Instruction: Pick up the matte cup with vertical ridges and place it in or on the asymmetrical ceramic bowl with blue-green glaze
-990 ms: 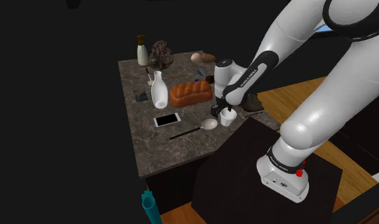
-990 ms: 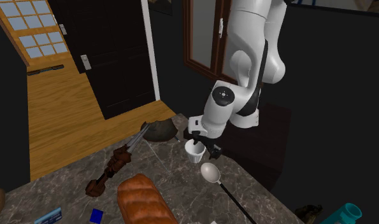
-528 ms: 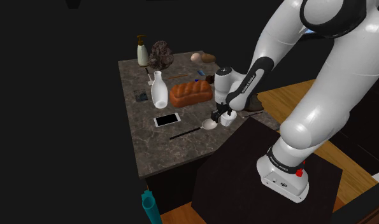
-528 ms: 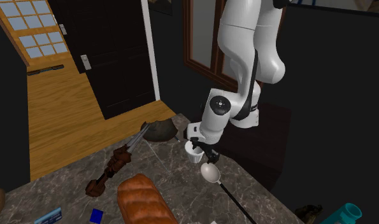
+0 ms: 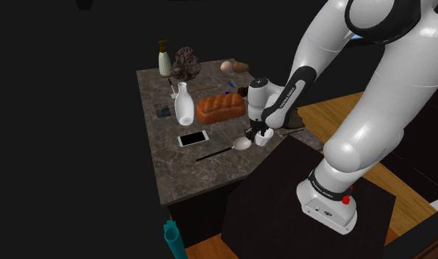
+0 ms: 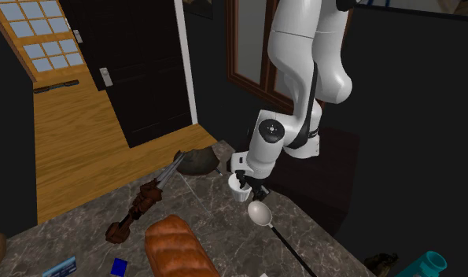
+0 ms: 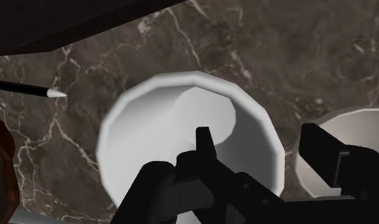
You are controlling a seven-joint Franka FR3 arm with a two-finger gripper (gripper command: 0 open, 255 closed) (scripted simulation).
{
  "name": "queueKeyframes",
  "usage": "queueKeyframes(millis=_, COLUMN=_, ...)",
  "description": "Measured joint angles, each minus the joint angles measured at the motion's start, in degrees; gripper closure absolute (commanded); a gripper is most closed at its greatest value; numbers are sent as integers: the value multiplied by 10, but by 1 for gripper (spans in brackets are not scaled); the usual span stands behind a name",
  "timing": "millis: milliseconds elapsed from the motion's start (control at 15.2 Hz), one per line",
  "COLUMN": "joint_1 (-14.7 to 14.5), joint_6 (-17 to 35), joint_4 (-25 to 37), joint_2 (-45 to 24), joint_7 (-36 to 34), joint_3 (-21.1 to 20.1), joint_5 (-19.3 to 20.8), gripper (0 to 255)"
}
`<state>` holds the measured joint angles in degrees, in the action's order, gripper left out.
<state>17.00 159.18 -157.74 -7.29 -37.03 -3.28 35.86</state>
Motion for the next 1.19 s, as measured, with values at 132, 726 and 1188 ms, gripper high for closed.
queueKeyframes(millis=132, joint_1=0, joint_6=0, joint_4=0, joint_2=0, joint_7=0, joint_3=0, joint_5=0, gripper=255)
queueKeyframes(millis=726, joint_1=2, joint_6=-9, joint_4=-5, joint_2=15, joint_7=15, joint_3=-6, joint_5=-17, gripper=255)
queueKeyframes(millis=1188, joint_1=-1, joint_6=-62, joint_4=-18, joint_2=89, joint_7=85, joint_3=-22, joint_5=-101, gripper=255)
